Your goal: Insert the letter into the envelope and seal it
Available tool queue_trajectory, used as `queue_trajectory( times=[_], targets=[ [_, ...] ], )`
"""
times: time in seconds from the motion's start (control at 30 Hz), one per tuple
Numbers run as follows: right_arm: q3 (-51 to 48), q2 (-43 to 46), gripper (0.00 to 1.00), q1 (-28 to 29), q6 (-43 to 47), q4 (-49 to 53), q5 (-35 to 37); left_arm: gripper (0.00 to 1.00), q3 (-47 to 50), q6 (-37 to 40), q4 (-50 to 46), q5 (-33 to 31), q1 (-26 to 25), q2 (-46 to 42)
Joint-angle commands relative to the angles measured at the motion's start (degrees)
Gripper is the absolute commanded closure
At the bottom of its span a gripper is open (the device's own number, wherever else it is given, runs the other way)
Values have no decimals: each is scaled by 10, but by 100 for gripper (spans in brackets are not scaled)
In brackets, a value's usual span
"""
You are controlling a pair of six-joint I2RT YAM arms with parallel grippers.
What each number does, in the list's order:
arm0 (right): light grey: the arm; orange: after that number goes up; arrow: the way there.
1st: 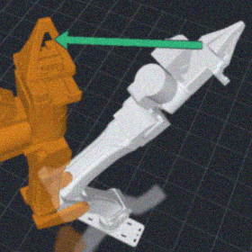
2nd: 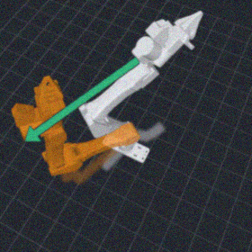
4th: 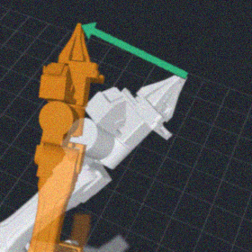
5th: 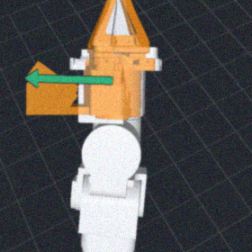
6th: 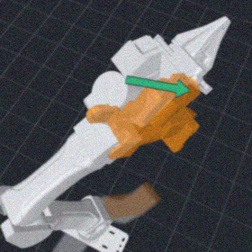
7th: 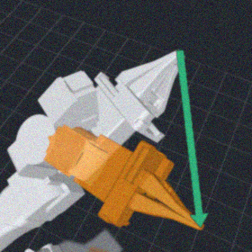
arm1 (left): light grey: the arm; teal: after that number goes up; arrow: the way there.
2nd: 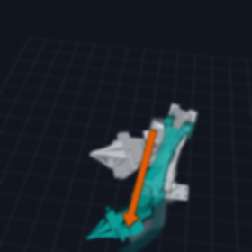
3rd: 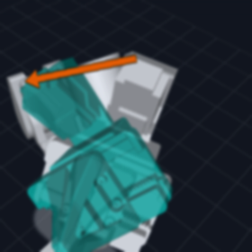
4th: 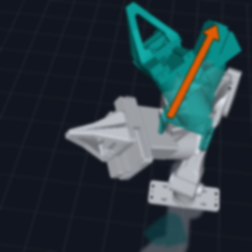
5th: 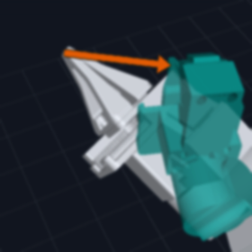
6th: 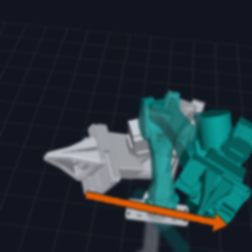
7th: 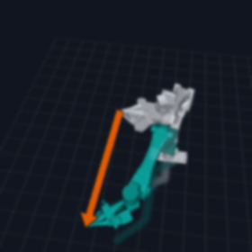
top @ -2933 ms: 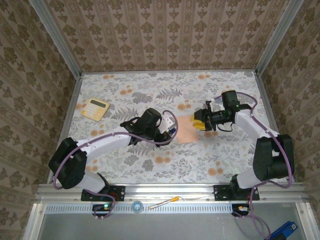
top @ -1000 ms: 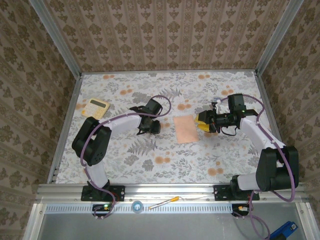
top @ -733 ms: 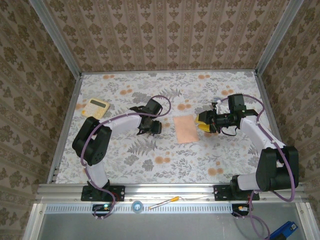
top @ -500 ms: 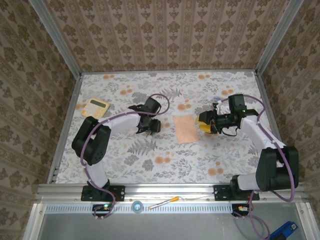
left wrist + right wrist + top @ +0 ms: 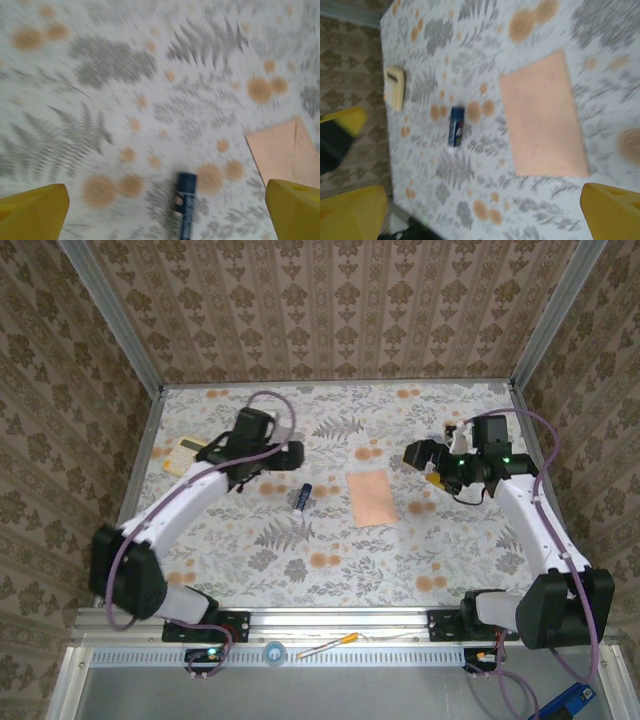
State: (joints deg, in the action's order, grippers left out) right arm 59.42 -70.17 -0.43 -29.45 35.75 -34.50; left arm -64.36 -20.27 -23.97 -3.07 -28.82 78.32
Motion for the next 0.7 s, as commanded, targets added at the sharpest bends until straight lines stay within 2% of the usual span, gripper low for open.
queue_trajectory(
  times=[0.0, 0.13, 0.23, 0.37, 0.47, 0.67],
  targets=[
    [22, 22, 0, -9, 23, -25, 109, 0, 71, 113, 87, -36, 11, -87],
    [10, 46, 0, -10, 55, -75, 218, 0, 209, 177, 259, -112, 23, -194],
    [-43, 70, 0, -10, 73, -157, 282, 0, 298, 210, 357, -108, 83, -249],
    [-141, 107, 0, -12, 93, -289, 360, 0, 331, 222, 331, -69, 160, -280],
    [-205, 123, 0, -12, 154, -373, 375, 0, 355, 260, 341, -63, 186, -278],
    [-294, 127, 0, -12, 204, -486, 406, 0, 413, 260, 458, -40, 223, -226]
  ],
)
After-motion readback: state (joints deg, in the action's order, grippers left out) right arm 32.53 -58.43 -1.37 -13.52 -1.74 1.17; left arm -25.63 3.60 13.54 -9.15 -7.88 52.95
